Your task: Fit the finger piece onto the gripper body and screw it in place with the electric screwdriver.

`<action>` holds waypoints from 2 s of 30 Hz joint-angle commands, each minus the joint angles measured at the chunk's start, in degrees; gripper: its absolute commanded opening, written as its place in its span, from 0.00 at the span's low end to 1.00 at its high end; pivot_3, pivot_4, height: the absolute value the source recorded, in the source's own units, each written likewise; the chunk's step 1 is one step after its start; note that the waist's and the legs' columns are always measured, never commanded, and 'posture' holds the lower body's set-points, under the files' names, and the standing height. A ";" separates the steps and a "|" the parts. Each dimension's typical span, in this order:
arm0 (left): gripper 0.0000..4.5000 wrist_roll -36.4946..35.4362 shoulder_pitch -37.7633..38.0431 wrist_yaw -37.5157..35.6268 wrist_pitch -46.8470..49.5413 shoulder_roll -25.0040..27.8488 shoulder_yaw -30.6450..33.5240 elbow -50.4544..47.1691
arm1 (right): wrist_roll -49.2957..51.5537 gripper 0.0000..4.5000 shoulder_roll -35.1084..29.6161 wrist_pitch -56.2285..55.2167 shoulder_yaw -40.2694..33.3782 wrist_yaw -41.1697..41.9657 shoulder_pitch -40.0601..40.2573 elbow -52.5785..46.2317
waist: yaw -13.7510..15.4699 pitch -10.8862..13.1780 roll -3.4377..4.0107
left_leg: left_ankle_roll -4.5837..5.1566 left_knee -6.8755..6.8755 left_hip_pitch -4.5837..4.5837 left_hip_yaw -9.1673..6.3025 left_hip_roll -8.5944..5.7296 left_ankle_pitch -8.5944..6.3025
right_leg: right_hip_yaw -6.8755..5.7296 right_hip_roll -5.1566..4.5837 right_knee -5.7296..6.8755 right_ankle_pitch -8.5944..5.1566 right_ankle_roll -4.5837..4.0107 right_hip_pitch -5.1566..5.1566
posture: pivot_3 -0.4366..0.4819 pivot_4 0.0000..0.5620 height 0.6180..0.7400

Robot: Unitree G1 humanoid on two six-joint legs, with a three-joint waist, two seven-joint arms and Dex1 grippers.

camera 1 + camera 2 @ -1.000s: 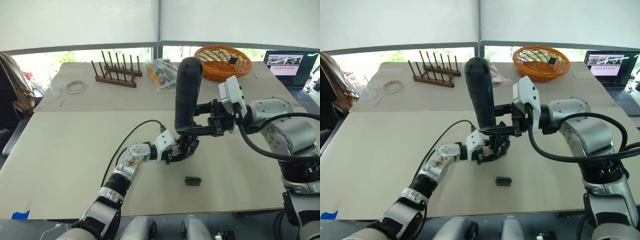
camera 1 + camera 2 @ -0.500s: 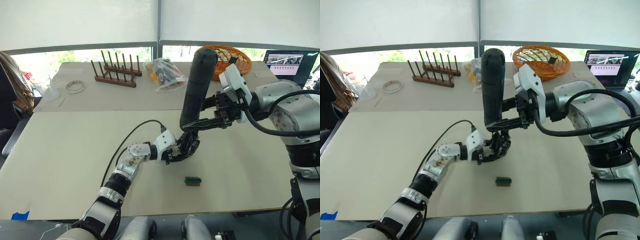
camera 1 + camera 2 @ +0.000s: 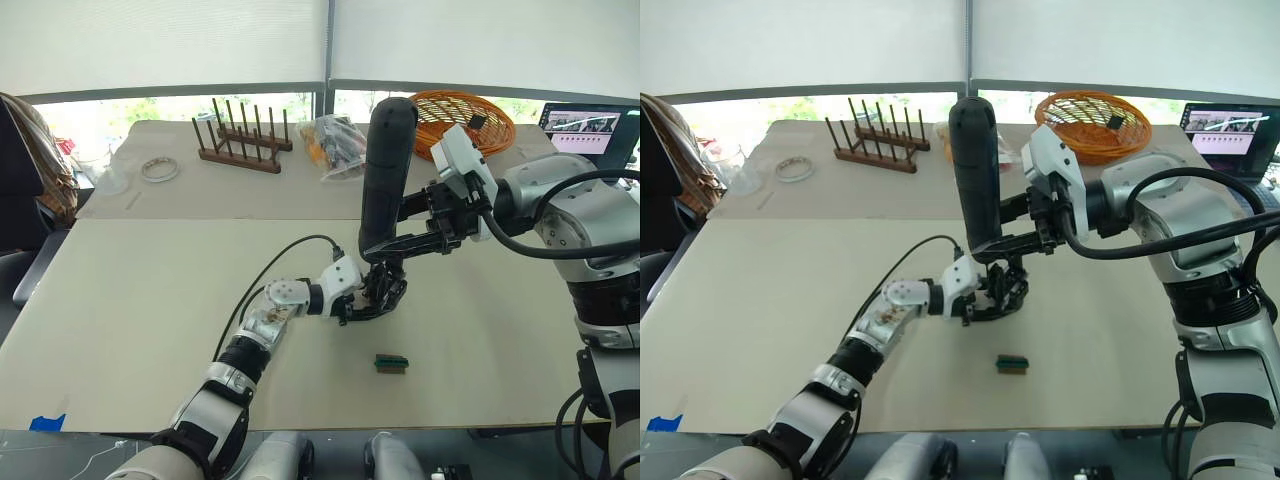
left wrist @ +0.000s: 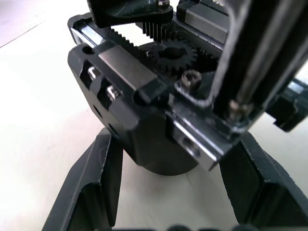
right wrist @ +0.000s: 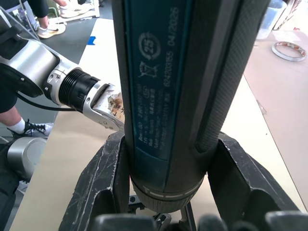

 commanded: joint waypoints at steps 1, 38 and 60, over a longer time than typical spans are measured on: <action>0.51 -2.11 -3.61 -0.17 -2.79 -1.72 1.40 -2.89 | -5.03 0.42 -0.81 0.33 3.30 0.95 1.98 2.50 | 0.00 0.00 0.00 | 0.00 0.00 0.00 0.00 0.00 0.00 | 0.00 0.00 0.00 0.00 0.00 0.00 | 0.48 0.27 1.00; 0.51 -1.97 -3.34 -0.72 -2.93 -0.12 1.82 -2.84 | -4.74 0.42 -1.89 -1.88 -1.25 1.27 0.39 4.67 | -0.48 0.00 0.00 | -0.03 -0.02 -0.06 0.00 0.00 0.00 | 0.02 0.00 0.00 0.00 0.00 0.02 | 0.48 0.27 1.00; 1.00 -6.77 1.39 -8.81 8.06 8.46 2.52 -15.82 | 32.81 0.42 -0.05 20.99 -27.61 -17.51 6.78 -13.64 | -1.16 0.14 -0.01 | -0.29 0.01 -1.13 0.02 0.05 0.25 | -0.02 0.00 0.37 0.01 -0.02 -1.11 | 0.48 0.27 1.00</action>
